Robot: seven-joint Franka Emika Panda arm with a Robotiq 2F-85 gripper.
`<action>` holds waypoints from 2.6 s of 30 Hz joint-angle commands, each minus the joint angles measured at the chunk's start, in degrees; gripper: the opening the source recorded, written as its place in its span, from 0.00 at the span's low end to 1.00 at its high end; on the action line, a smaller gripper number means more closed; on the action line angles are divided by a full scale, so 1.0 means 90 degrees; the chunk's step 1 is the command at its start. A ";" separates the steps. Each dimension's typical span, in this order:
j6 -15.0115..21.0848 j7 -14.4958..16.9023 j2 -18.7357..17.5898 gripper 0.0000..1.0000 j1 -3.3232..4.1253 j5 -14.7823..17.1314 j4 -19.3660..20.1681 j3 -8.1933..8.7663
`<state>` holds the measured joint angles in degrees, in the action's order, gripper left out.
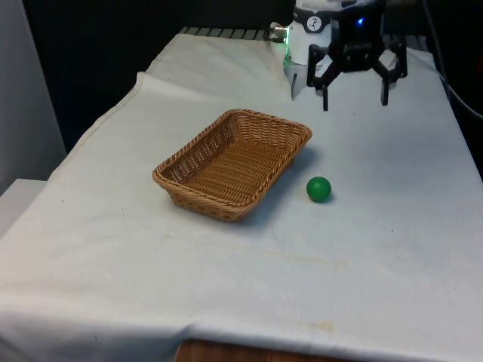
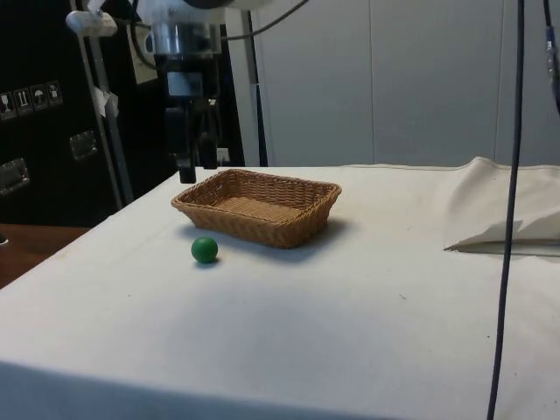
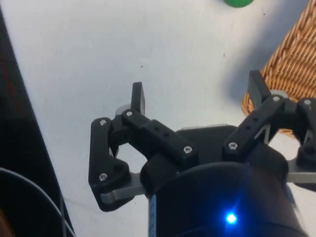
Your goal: Pick up the ball and place it into the basket.
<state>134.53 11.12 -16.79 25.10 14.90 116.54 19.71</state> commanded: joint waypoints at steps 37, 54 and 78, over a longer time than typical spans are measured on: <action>0.0879 0.1044 -0.2273 1.00 -0.0089 0.1254 -0.1025 0.0102; 0.1299 0.1184 -0.2432 0.52 -0.0064 0.1496 -0.0942 -0.0032; 0.1127 0.1133 -0.1744 0.00 0.0019 0.1311 -0.0541 0.0115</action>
<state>144.96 21.77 -33.17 24.87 27.33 111.15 20.17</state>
